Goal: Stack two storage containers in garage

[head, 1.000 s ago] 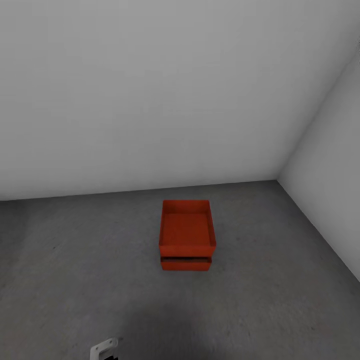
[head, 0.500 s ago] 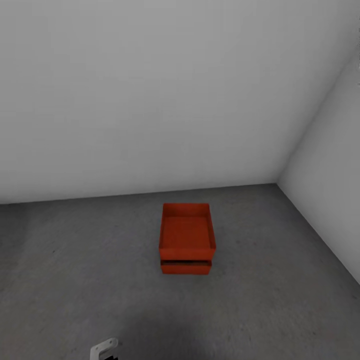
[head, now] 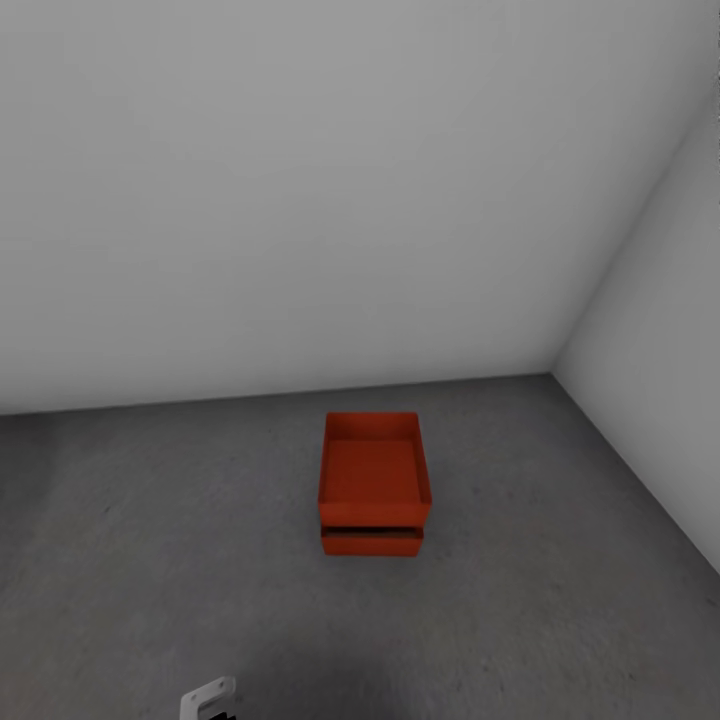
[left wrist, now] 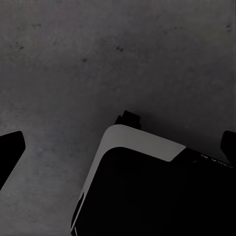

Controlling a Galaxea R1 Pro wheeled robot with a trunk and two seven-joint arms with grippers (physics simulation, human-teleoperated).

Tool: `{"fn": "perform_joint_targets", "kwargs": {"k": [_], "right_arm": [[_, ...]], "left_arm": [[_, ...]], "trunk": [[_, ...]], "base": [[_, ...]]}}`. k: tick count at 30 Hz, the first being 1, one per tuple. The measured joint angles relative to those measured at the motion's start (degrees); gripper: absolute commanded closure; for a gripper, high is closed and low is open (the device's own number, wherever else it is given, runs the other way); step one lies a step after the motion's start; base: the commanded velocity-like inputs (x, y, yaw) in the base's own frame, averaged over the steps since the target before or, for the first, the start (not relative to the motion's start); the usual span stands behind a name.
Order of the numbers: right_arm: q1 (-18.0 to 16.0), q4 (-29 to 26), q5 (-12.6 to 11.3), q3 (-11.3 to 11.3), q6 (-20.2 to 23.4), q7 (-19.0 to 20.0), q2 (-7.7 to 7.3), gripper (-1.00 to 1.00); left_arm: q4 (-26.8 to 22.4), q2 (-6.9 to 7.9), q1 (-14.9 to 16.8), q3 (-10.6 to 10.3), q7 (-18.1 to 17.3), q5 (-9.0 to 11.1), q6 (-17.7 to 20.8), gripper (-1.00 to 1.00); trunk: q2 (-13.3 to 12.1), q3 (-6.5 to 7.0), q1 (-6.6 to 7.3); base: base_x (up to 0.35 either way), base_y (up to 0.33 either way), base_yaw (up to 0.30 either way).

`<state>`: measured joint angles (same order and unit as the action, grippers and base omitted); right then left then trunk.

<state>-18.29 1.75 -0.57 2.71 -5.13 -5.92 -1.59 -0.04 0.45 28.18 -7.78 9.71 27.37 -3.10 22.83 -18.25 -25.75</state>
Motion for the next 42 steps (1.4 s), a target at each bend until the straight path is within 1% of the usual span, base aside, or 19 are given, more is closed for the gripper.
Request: {"fn": "perform_joint_targets", "kwargs": {"k": [42], "right_arm": [[0.0, 0.0, 0.09, -0.07, -0.06, 0.0, 0.0, -1.0]], "left_arm": [[0.03, -0.09, 0.0, 0.0, 0.0, 0.05, 0.06, -1.0]], "trunk": [[-0.01, 3.74, 0.0]], "base": [[0.0, 0.0, 0.0]]}}
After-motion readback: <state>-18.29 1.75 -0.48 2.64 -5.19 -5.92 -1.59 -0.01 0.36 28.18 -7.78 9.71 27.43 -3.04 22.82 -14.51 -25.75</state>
